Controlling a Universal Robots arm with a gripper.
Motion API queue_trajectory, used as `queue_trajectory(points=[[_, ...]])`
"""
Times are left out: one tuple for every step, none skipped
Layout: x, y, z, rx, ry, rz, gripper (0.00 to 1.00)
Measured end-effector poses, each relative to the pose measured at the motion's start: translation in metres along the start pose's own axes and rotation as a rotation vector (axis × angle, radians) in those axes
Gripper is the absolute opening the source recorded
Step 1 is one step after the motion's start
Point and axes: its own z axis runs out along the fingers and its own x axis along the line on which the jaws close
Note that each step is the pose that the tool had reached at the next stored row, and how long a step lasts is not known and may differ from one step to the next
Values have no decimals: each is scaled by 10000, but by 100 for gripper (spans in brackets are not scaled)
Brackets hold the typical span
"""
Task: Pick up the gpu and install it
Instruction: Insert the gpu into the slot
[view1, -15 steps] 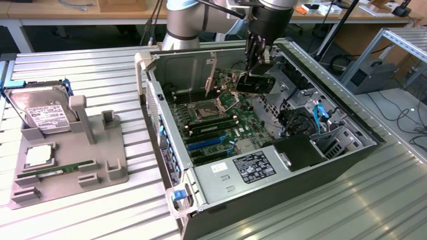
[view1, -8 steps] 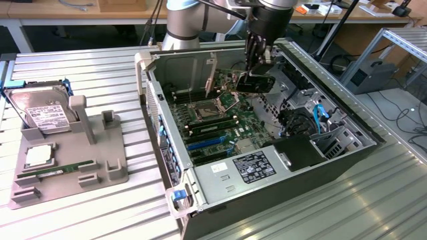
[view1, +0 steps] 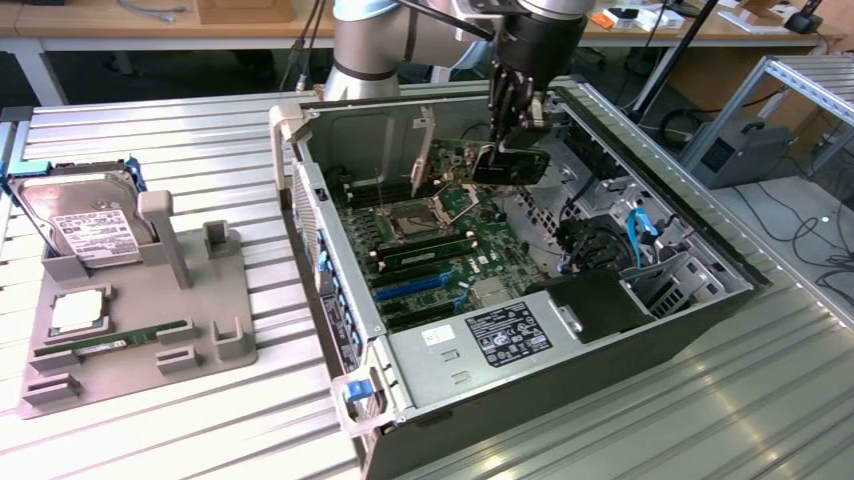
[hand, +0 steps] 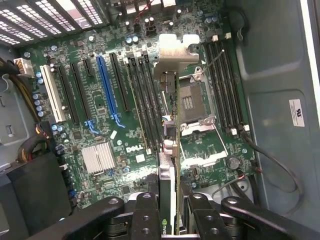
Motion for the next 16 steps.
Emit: queue_trajectory(points=[[0, 0, 0, -2, -2, -67, 27], [0, 0, 0, -4, -4, -137, 27], [0, 0, 0, -6, -7, -202, 27], [0, 0, 0, -6, -8, -232, 27], [0, 0, 0, -7, -8, -259, 27], [0, 0, 0, -8, -9, -291, 27], [0, 0, 0, -9, -10, -321, 27], [0, 0, 0, -11, -12, -395, 27], [0, 0, 0, -14, -15, -470, 27], [0, 0, 0, -15, -16, -527, 27], [0, 0, 0, -16, -18, -570, 27], [0, 0, 0, -17, -19, -595, 27], [0, 0, 0, -19, -20, -648, 27], [0, 0, 0, -20, -21, -696, 27], [0, 0, 0, -22, -24, -757, 27], [0, 0, 0, -23, -25, -789, 27]])
